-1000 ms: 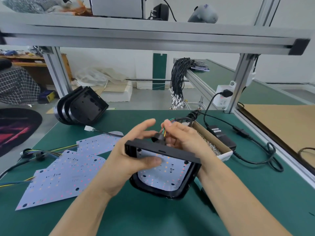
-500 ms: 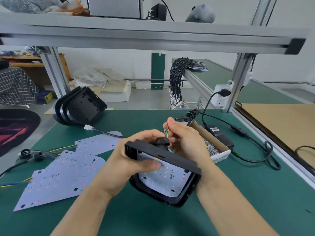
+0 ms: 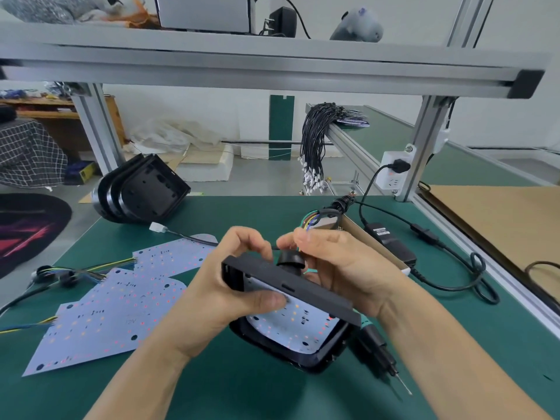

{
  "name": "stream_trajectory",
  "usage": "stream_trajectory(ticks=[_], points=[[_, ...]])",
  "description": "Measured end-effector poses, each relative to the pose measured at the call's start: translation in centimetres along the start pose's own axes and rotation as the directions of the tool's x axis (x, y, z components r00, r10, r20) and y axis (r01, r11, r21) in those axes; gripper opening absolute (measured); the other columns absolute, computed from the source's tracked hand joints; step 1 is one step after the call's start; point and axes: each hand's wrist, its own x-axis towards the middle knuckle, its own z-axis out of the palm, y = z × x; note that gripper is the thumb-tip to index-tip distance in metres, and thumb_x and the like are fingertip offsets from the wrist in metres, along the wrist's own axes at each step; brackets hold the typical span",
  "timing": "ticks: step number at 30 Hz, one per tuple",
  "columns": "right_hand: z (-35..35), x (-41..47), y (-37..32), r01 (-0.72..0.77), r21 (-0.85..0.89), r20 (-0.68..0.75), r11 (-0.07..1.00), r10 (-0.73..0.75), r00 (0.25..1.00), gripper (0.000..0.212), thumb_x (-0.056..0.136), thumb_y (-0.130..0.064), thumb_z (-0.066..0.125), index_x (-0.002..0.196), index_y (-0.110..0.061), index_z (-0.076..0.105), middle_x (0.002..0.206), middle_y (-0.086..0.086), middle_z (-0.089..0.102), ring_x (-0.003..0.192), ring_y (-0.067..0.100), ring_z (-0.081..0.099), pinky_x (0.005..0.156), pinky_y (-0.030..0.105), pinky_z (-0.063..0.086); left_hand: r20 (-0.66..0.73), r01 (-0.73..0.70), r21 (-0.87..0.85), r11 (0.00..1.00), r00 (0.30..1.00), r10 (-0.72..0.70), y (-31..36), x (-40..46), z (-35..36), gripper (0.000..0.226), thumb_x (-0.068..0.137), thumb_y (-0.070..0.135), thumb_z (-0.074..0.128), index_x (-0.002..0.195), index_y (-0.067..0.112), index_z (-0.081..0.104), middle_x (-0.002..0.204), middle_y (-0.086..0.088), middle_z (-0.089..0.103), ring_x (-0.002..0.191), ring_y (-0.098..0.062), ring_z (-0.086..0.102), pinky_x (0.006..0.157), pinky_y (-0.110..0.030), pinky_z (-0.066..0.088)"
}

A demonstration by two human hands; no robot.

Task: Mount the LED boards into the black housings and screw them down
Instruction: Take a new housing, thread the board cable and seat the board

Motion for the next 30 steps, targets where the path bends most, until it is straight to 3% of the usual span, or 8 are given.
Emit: stream_trajectory(ticks=[2, 5, 8, 13, 18, 23, 30], points=[[-0.4, -0.3, -0.5, 0.004, 0.003, 0.033, 1.000, -0.004, 0.999, 0.020, 0.064, -0.030, 0.078, 0.079, -0.016, 0.078, 0.070, -0.003, 0.064, 0.057, 0.007, 0.056, 0.056, 0.018, 0.050, 0.008, 0.000, 0.018, 1.000, 1.000, 0.000, 0.1, -0.1, 0.2, 0.044, 0.056, 0.022, 0.085, 0.089, 0.016, 0.056, 0.083, -0.006, 0.054, 0.075, -0.021, 0.049, 0.069, -0.034, 0.038], [-1.2, -0.4, -1.0, 0.052, -0.042, 0.058, 0.998, -0.049, 0.997, 0.017, 0.067, -0.017, 0.071, 0.080, -0.008, 0.077, 0.080, -0.006, 0.071, 0.064, 0.007, 0.062, 0.062, 0.019, 0.055, -0.013, -0.025, 0.055, 0.998, 1.000, 0.026, 0.1, -0.3, 0.1, 0.035, 0.057, 0.025, 0.084, 0.081, 0.018, 0.061, 0.069, 0.001, 0.057, 0.063, -0.013, 0.049, 0.059, -0.021, 0.041], [-1.5, -0.4, -1.0, 0.080, -0.073, 0.131, 0.994, -0.070, 0.989, 0.013, 0.076, -0.012, 0.071, 0.086, -0.005, 0.075, 0.082, -0.006, 0.072, 0.071, 0.008, 0.066, 0.067, 0.020, 0.054, -0.004, -0.026, 0.069, 0.997, 1.000, 0.026, 0.3, -0.4, 0.1, 0.032, 0.054, 0.025, 0.085, 0.078, 0.021, 0.064, 0.065, 0.004, 0.058, 0.059, -0.012, 0.049, 0.056, -0.016, 0.041], [-1.3, -0.5, -0.9, 0.065, -0.065, 0.144, 0.996, -0.055, 0.988, 0.017, 0.077, -0.013, 0.067, 0.087, 0.000, 0.073, 0.086, -0.006, 0.072, 0.074, 0.007, 0.067, 0.068, 0.020, 0.054, -0.005, -0.013, 0.084, 0.996, 1.000, 0.014, 0.6, -0.3, 0.1, 0.031, 0.051, 0.025, 0.085, 0.075, 0.022, 0.066, 0.063, 0.003, 0.057, 0.059, -0.013, 0.048, 0.055, -0.017, 0.040], [-0.7, -0.9, -1.3, 0.089, -0.140, 0.157, 0.986, -0.067, 0.985, 0.014, 0.082, -0.017, 0.065, 0.083, -0.012, 0.077, 0.088, -0.010, 0.072, 0.074, 0.004, 0.066, 0.069, 0.017, 0.053, 0.000, -0.028, 0.098, 0.995, 1.000, 0.028, 0.7, -0.3, 0.1, 0.029, 0.051, 0.024, 0.084, 0.072, 0.022, 0.065, 0.063, 0.005, 0.055, 0.058, -0.012, 0.047, 0.054, -0.016, 0.039], [-0.8, -1.2, -2.5, 0.034, -0.242, 0.162, 0.970, 0.006, 0.987, 0.009, 0.078, -0.014, 0.070, 0.082, -0.018, 0.077, 0.073, -0.006, 0.070, 0.066, 0.006, 0.065, 0.061, 0.018, 0.053, 0.032, -0.039, 0.088, 0.995, 0.999, 0.036, 0.7, 0.0, 0.3, 0.041, 0.055, 0.016, 0.085, 0.084, 0.020, 0.056, 0.071, 0.004, 0.059, 0.063, -0.011, 0.053, 0.059, -0.020, 0.045], [-1.5, -1.7, -2.3, -0.009, -0.159, 0.167, 0.987, 0.036, 0.985, 0.021, 0.071, -0.008, 0.074, 0.091, -0.012, 0.078, 0.094, 0.008, 0.074, 0.080, 0.012, 0.070, 0.071, 0.021, 0.054, -0.001, -0.013, -0.003, 1.000, 1.000, 0.013, 0.3, -0.2, 0.3, 0.046, 0.051, 0.012, 0.086, 0.080, 0.020, 0.051, 0.070, -0.004, 0.061, 0.063, -0.016, 0.054, 0.058, -0.022, 0.046]])
